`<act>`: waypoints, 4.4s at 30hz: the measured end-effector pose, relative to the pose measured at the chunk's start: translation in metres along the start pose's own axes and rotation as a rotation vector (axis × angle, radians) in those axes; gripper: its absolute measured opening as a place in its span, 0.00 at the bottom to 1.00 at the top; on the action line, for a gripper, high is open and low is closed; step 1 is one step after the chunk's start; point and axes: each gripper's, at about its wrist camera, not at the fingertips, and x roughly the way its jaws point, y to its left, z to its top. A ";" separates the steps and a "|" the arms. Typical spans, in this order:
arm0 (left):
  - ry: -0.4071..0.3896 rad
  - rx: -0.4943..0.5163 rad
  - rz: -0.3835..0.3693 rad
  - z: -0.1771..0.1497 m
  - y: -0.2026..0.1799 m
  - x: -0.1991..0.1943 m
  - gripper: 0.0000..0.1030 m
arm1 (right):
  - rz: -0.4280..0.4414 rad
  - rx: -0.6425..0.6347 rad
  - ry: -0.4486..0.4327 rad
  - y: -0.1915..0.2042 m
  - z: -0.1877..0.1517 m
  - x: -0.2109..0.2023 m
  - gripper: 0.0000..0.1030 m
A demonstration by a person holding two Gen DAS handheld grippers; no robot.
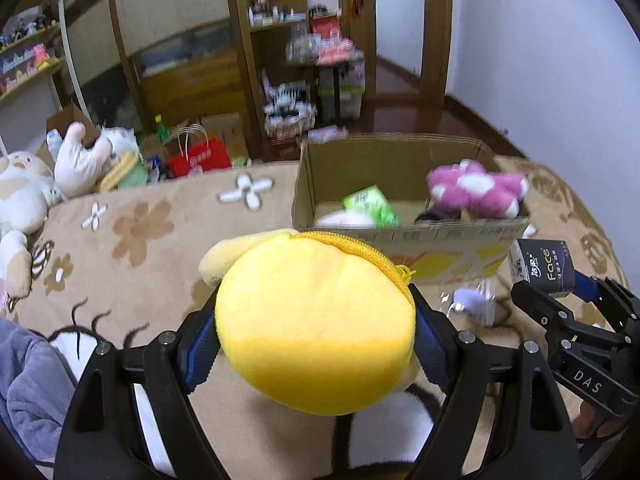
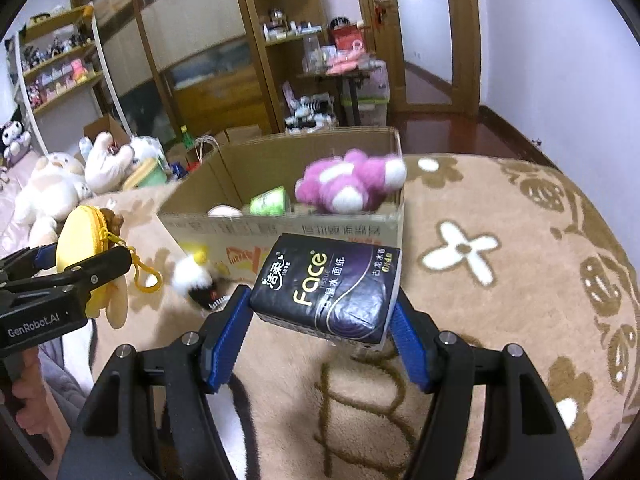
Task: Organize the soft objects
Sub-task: 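Lift the yellow plush and tissue pack over the box with both tools, then open both tools to drop the yellow plush and tissue pack into the box, then withdraw both tools and lower them toward the white pompom toy and clear bag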
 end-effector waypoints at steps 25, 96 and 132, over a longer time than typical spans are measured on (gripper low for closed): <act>-0.314 0.136 -0.020 0.052 -0.012 -0.020 0.79 | 0.047 -0.008 -0.252 -0.003 0.054 -0.034 0.69; -0.091 0.083 -0.082 0.077 -0.011 0.089 0.92 | -0.026 -0.127 -0.175 -0.007 0.066 0.051 0.91; 0.106 0.030 -0.008 0.019 0.010 0.040 0.93 | -0.066 -0.064 -0.066 -0.003 0.011 0.010 1.00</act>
